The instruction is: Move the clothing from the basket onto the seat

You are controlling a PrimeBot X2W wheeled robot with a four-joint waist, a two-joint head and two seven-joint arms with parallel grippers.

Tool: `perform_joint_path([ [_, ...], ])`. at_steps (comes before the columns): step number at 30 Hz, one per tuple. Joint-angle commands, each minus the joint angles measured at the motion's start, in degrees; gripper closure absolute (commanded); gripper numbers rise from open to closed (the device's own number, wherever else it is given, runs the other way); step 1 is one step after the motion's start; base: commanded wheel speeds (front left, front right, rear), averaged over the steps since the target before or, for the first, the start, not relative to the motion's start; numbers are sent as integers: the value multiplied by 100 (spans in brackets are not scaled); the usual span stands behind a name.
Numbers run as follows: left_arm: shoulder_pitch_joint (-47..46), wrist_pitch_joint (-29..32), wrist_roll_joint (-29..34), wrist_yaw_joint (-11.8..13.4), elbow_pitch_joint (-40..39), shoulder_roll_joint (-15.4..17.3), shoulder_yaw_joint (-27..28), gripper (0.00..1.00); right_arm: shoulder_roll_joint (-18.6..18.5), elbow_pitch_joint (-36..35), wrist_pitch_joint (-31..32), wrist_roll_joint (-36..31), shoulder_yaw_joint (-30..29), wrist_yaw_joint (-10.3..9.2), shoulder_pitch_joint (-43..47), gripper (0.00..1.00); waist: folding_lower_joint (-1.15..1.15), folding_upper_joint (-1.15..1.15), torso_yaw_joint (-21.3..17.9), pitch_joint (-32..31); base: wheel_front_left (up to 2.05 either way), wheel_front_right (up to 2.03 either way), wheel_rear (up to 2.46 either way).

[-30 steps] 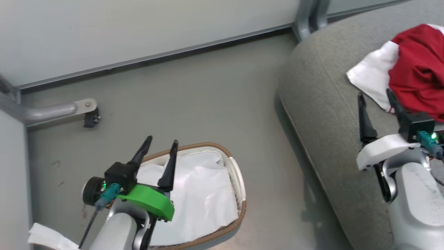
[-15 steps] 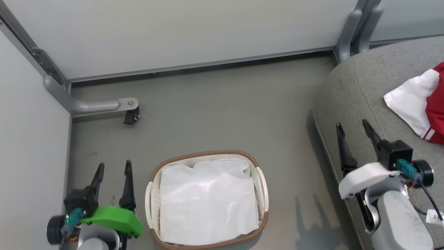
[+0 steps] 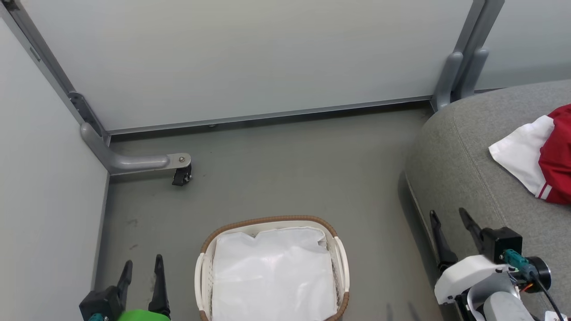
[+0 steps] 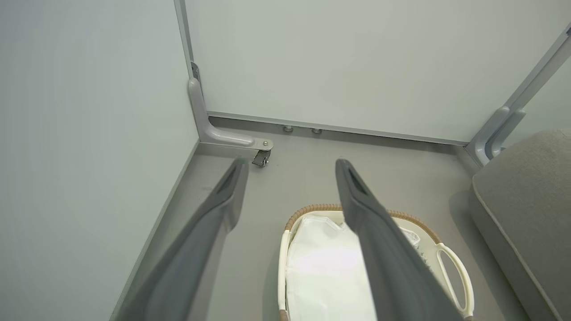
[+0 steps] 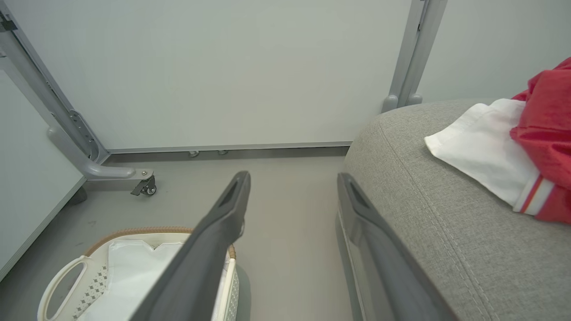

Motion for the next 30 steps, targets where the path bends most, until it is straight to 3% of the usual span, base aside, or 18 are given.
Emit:
perform_joint_path([
  [1, 18, 1, 0, 0, 47, -10, -7, 100, 13, 40, 1, -1, 0, 0, 26, 100, 1, 0, 0, 0, 0, 0, 0],
  [4, 34, 19, -52, 0, 155, -32, -12, 100, 48, 165, 33, 49, -19, 0, 81, 100, 1, 0, 1, -5, 0, 0, 0],
  [30, -208, 713, -2543, -4, -217, -18, 185, 100, 24, -291, 717, 2834, -131, -2, 166, 100, 1, 0, 6, -59, 0, 0, 0],
])
